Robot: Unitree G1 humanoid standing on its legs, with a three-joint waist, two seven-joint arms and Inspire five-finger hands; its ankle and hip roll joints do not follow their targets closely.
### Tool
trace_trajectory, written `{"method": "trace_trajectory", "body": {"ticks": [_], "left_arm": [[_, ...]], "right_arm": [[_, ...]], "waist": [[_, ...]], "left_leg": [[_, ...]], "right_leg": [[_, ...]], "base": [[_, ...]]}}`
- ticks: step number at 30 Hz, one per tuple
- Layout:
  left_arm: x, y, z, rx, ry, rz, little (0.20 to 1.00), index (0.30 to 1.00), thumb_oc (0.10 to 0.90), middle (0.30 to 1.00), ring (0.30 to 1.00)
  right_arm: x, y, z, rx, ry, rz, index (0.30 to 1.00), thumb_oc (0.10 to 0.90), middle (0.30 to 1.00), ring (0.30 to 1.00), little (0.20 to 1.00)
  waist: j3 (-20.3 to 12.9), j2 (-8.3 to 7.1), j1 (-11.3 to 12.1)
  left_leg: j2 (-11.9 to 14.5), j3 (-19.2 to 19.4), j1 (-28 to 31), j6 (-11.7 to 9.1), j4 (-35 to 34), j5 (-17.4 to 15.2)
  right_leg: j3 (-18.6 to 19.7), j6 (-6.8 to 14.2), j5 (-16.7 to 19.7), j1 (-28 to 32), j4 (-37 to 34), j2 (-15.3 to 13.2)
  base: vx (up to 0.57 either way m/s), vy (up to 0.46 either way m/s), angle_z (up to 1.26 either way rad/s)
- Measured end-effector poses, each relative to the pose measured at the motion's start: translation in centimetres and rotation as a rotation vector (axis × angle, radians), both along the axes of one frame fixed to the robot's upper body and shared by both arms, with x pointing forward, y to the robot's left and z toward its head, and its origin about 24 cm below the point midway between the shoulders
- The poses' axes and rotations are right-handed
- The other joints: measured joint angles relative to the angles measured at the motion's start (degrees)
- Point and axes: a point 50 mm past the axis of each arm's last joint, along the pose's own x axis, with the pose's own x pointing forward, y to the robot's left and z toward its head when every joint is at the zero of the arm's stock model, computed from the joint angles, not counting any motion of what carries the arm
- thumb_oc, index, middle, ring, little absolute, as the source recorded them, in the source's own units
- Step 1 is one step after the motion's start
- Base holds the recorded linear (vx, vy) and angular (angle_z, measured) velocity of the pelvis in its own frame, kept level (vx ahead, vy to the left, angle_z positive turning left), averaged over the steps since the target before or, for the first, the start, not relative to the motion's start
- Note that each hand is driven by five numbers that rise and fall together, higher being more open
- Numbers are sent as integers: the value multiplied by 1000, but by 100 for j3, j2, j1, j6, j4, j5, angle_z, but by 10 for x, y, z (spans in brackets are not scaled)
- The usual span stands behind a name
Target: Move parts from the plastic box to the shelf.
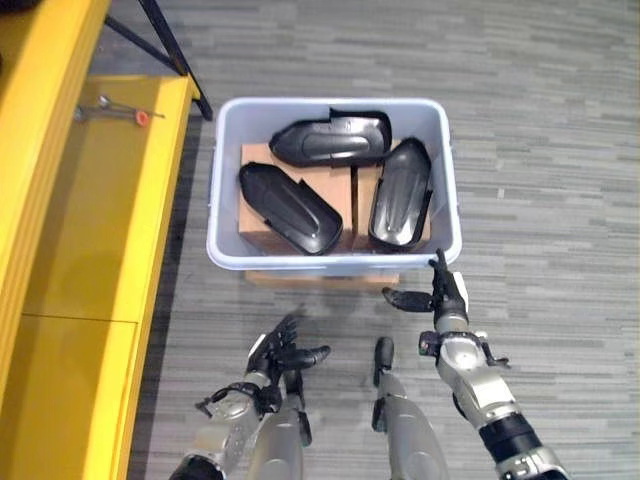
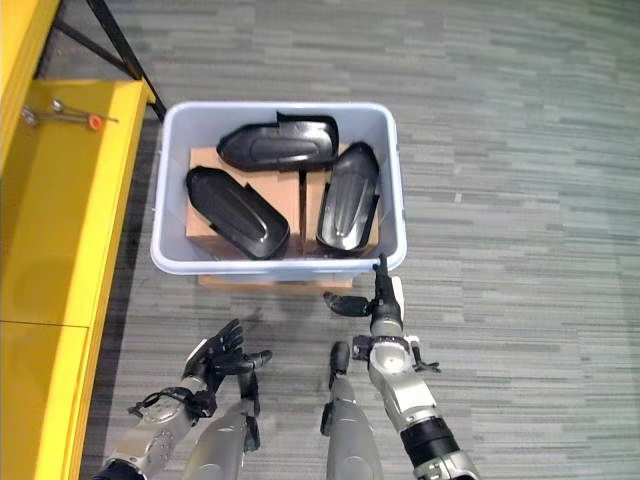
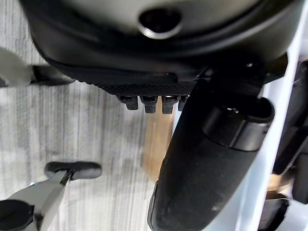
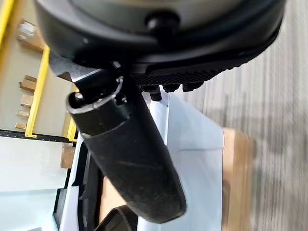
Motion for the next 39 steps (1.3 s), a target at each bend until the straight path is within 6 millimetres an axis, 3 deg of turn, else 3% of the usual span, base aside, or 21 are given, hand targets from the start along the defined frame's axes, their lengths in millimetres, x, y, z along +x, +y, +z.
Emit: {"method": "trace_trajectory", "body": {"ticks": [5, 6, 12, 16, 26, 34, 39], "left_arm": [[21, -17, 19, -32, -84, -15, 1000, 1000, 900, 1000, 1000], [24, -20, 23, -39, -101, -19, 1000, 1000, 900, 1000, 1000], [25, -20, 25, -37, -113, -4, 1000, 1000, 900, 1000, 1000], [26, -20, 26, -35, -119, -5, 1000, 1000, 900, 1000, 1000], [26, -18, 27, -25, -118, 13, 1000, 1000, 900, 1000, 1000], [26, -17, 27, -20, -117, 13, 1000, 1000, 900, 1000, 1000], [26, -14, 27, -12, -119, 12, 1000, 1000, 900, 1000, 1000]], "right_arm": [[23, -8, 39, -109, -112, -49, 1000, 900, 1000, 1000, 1000], [30, -6, 56, -139, -166, -36, 1000, 900, 1000, 1000, 1000], [46, 11, 118, -228, -377, -9, 1000, 900, 1000, 1000, 1000], [48, 21, 144, -237, -464, 12, 1000, 900, 1000, 1000, 1000], [40, 33, 142, -248, -472, 73, 1000, 900, 1000, 1000, 1000], [38, 30, 130, -252, -435, 75, 1000, 900, 1000, 1000, 1000], [60, 2, 124, -356, -338, -19, 1000, 900, 1000, 1000, 1000]], "waist": [[244, 212, 26], [257, 229, 28], [261, 231, 110], [262, 229, 216], [325, 108, 192], [335, 88, 201], [335, 88, 221]], "left_leg": [[33, -3, -128, -13, 3, -2], [44, -3, -177, -15, 5, 0], [57, -6, -320, -73, 16, 38], [66, -11, -364, -73, 16, 37], [76, -2, -412, -73, 15, 36], [82, -7, -405, -82, 20, 43], [76, -17, -432, -77, 77, 41]], "right_leg": [[6, -14, 83, -80, -99, 52], [14, -20, 88, -130, -100, 64], [15, -44, 108, -271, -99, 79], [-7, -44, 107, -301, -99, 80], [20, -48, 111, -371, -84, 96], [20, -49, 109, -372, -54, 98], [11, -50, 109, -372, -32, 79]], "base": [[-10, 8, -2], [0, 0, 0], [0, 0, 0], [1, -5, 2], [1, -4, -1], [0, 0, 0], [-3, 1, 1]]}}
